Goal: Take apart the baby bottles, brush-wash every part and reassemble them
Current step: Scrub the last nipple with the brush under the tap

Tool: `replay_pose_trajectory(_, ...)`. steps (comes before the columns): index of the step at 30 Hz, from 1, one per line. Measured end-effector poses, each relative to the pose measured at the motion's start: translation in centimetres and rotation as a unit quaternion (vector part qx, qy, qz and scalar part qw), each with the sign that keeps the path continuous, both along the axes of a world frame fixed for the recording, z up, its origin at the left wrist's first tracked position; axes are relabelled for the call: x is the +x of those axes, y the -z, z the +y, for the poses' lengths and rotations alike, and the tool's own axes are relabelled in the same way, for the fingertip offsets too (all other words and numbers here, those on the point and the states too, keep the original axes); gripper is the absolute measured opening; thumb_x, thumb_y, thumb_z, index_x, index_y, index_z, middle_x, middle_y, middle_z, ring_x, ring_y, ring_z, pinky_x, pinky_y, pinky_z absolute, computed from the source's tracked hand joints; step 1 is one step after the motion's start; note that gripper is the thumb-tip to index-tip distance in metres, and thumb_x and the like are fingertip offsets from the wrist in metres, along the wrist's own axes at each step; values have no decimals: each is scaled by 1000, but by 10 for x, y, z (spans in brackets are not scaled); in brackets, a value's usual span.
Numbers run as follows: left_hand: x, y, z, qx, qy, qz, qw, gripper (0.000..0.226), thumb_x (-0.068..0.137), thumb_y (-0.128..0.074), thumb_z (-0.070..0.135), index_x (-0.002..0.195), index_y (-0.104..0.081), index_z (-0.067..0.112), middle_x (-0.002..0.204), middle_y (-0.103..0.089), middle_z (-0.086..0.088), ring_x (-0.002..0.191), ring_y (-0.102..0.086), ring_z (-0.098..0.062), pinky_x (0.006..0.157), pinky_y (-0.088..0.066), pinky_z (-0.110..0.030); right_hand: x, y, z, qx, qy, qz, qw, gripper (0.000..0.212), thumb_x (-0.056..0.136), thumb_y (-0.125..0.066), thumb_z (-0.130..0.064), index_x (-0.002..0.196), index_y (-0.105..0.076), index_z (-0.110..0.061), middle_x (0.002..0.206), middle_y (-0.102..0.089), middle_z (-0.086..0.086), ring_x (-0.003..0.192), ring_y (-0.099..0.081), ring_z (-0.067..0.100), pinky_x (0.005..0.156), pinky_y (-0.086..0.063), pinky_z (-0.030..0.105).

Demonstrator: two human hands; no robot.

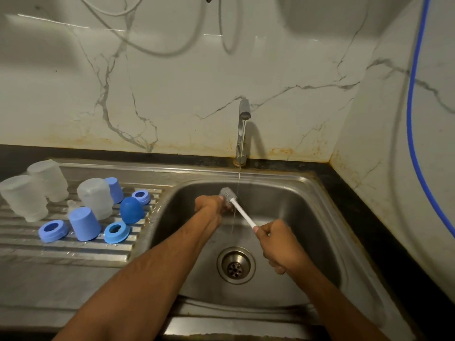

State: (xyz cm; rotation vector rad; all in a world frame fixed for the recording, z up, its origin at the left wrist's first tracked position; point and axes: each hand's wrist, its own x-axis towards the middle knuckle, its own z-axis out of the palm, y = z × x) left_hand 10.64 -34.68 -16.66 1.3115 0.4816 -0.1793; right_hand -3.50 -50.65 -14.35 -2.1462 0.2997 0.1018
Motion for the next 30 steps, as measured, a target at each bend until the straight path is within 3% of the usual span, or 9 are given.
replay_pose_trajectory(2, 10, 0, 6, -10, -37, -2, 999, 15, 95, -54, -9, 89, -59, 3, 93, -64, -15, 68, -61, -21, 79, -61, -36, -6, -7, 0, 34, -14, 25, 999, 36, 104, -51, -38, 98, -62, -5, 58, -49, 5, 38, -35, 13, 40, -29, 23)
replay_pose_trajectory(5, 13, -6, 2, -61, -91, 1, 994, 13, 93, -54, -15, 93, -62, -5, 82, -65, -21, 63, -61, -27, 46, -58, -34, -5, -15, -8, 52, -8, 36, 998, 40, 105, -51, -37, 110, -61, 1, 64, -47, 10, 39, -33, 13, 42, -26, 24)
replay_pose_trajectory(6, 11, -7, 0, -60, -79, 0, 995, 14, 93, -54, -15, 92, -61, -4, 79, -64, -20, 65, -63, -27, 46, -58, -35, -5, -18, -10, 52, -6, 37, 998, 40, 105, -51, -37, 111, -60, 2, 66, -47, 10, 40, -33, 13, 41, -26, 24)
replay_pose_trajectory(13, 14, -2, 12, -119, -5, 26, 993, 37, 94, -32, -15, 111, -62, 0, 120, -51, -21, 118, -53, -36, 94, -54, -47, -7, -20, -33, 40, 30, 39, 998, 40, 105, -52, -36, 100, -62, 3, 56, -45, 6, 37, -34, 13, 40, -29, 21)
replay_pose_trajectory(19, 18, 1, 5, -120, -14, 9, 993, 20, 99, -53, -4, 117, -61, -9, 123, -60, -22, 108, -62, -29, 86, -56, -38, -9, -16, -28, 52, 18, 37, 998, 42, 105, -51, -36, 111, -61, 4, 59, -45, 6, 39, -34, 13, 39, -29, 21)
replay_pose_trajectory(21, 16, 0, 0, -112, -3, 8, 994, 19, 99, -53, -6, 115, -61, -11, 112, -64, -24, 98, -67, -29, 84, -59, -38, -8, -14, -19, 60, 6, 36, 998, 40, 105, -51, -37, 108, -61, 2, 60, -45, 6, 40, -33, 12, 41, -28, 21)
replay_pose_trajectory(24, 12, -1, -13, -105, -1, 6, 994, 19, 99, -52, -8, 115, -61, -12, 85, -66, -19, 73, -66, -26, 56, -62, -32, 0, -5, -6, 29, 11, 13, 999, 37, 104, -52, -39, 81, -57, -11, 54, -45, 0, 37, -34, 12, 41, -30, 21)
replay_pose_trajectory(27, 11, -1, -16, -99, -14, 8, 995, 17, 98, -52, -9, 111, -62, -13, 60, -67, -13, 61, -65, -22, 53, -58, -30, 8, -1, -1, 0, 17, -4, 1000, 40, 103, -52, -42, 70, -49, -19, 53, -45, -4, 40, -37, 13, 39, -32, 22)
replay_pose_trajectory(30, 15, -1, -8, -122, -51, 6, 991, 17, 97, -53, -11, 111, -62, -9, 73, -65, -17, 64, -65, -25, 45, -58, -38, 3, -2, -1, -4, -5, 4, 1000, 36, 104, -50, -42, 81, -55, -16, 56, -47, -2, 38, -37, 11, 38, -32, 22)
